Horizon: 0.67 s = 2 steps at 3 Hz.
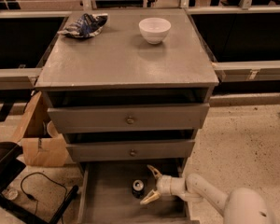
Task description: Pick pepsi can from bottom drawer and place on counter
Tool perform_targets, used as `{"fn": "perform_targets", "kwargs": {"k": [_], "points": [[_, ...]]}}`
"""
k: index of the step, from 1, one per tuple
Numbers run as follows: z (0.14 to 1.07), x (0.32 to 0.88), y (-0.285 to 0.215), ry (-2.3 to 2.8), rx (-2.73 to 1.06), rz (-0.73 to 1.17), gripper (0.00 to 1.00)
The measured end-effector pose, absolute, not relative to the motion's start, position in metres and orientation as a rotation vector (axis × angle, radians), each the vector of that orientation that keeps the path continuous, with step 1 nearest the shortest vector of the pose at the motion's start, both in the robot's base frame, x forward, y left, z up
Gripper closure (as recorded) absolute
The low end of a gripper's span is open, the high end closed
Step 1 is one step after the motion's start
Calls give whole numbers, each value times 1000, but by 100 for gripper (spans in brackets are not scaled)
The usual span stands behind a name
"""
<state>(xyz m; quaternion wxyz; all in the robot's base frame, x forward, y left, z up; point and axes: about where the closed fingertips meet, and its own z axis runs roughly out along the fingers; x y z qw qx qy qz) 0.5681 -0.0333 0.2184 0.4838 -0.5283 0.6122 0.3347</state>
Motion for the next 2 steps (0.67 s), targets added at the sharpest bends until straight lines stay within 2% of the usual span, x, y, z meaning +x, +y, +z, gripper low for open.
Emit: {"fn": "perform_targets", "kwargs": {"k": [1, 2], "points": [[195, 564, -14, 1483, -1281, 855, 0], [177, 561, 0, 1483, -1271, 885, 19]]}}
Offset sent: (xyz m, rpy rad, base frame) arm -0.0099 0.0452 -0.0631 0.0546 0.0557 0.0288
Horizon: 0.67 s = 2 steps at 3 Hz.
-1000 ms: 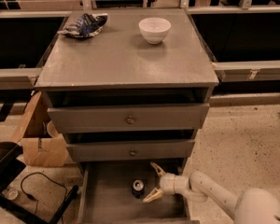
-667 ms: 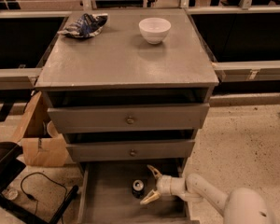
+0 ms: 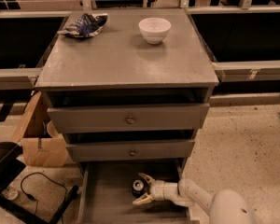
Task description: Pick pepsi can from bottom drawer and place on counter
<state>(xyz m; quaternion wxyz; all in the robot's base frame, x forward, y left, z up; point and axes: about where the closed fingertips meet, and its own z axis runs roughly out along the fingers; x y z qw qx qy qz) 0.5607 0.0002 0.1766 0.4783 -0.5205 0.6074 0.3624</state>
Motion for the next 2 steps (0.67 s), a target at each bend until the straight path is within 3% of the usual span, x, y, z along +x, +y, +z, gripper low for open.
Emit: {"fn": "perform_targets", "kwargs": {"k": [2], "points": [[180, 558, 4, 1493, -1287, 881, 66]]}}
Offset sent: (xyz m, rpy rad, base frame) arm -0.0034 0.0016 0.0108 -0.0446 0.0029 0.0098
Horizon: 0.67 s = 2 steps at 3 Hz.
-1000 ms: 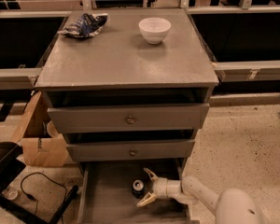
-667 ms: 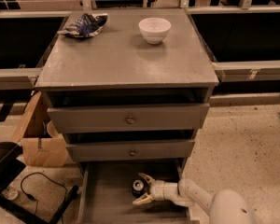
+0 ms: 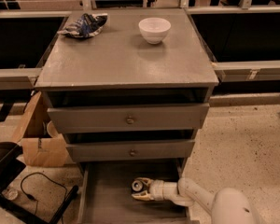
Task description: Pick pepsi can from bottom drawer and place on counter
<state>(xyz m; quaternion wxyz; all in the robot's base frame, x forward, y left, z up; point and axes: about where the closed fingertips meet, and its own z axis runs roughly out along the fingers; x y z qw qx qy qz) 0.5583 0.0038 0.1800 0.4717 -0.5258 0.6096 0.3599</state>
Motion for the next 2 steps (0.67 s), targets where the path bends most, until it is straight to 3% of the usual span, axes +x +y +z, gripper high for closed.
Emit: {"fn": "perform_targets", "kwargs": {"k": [1, 2], "points": [[218, 563, -22, 1528, -1293, 817, 89], [294, 551, -66, 1547, -1283, 771, 100]]}}
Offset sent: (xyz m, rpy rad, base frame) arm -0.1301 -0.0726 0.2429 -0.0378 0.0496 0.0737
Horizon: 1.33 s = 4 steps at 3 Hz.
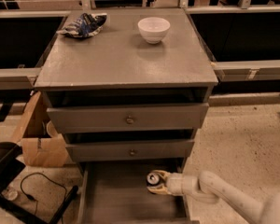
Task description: Pick pepsi can from bottom drawer and place on counter
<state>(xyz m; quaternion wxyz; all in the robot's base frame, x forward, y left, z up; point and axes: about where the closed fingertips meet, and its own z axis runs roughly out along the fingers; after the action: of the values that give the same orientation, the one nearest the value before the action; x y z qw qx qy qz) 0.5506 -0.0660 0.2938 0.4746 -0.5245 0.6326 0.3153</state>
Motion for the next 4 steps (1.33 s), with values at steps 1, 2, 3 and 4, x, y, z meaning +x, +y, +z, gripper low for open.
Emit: {"fn": "perform_targets", "kwargs": {"k": [1, 2, 3, 4], "points": [[378, 504, -100, 1547, -1279, 826, 100], [478, 439, -109, 1599, -1250, 937, 100], [572, 423, -117, 1618, -1246, 961, 100], [672, 445, -124, 1625, -1233, 878, 100]]}}
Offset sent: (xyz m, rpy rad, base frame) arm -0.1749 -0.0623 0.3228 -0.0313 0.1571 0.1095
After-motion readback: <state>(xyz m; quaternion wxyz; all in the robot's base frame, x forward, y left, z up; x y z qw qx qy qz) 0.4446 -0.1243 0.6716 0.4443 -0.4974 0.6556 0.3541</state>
